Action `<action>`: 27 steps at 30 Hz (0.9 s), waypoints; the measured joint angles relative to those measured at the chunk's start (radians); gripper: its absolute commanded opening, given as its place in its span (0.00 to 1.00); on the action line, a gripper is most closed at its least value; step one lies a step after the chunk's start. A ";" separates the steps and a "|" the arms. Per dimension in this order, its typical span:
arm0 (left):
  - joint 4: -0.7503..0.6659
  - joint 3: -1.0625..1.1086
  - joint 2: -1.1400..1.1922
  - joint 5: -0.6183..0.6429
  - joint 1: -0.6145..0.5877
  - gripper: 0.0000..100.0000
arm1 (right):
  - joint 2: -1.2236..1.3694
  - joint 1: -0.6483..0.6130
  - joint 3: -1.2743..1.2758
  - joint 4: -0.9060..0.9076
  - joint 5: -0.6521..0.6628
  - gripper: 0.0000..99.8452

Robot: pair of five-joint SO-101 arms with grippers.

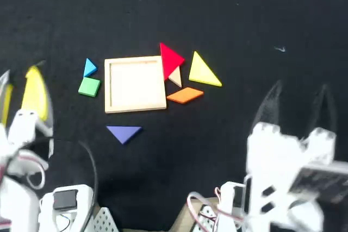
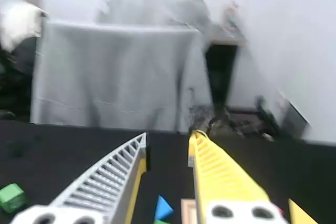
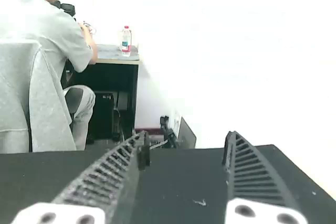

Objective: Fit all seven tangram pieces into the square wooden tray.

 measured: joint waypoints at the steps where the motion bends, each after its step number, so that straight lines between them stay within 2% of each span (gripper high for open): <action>1: 0.046 -0.063 0.051 0.000 0.021 0.15 | 0.061 0.000 -0.060 0.015 0.000 0.24; 7: 0.290 -0.367 0.393 -0.034 0.084 0.15 | 0.460 -0.057 -0.451 0.224 0.000 0.24; 12: 0.450 -0.482 0.706 -0.107 0.086 0.15 | 0.804 -0.143 -0.766 0.491 0.002 0.24; 15: 0.477 -0.496 0.852 -0.115 0.064 0.15 | 1.013 -0.164 -0.904 0.620 0.002 0.24; 19: 0.482 -0.496 0.982 -0.115 0.000 0.15 | 1.235 -0.164 -0.937 0.632 0.002 0.23; 24: 0.482 -0.486 1.039 -0.120 -0.075 0.15 | 1.332 -0.163 -0.937 0.632 -0.055 0.23; 27: 0.482 -0.486 1.042 -0.120 -0.081 0.15 | 1.333 -0.160 -0.937 0.632 -0.075 0.23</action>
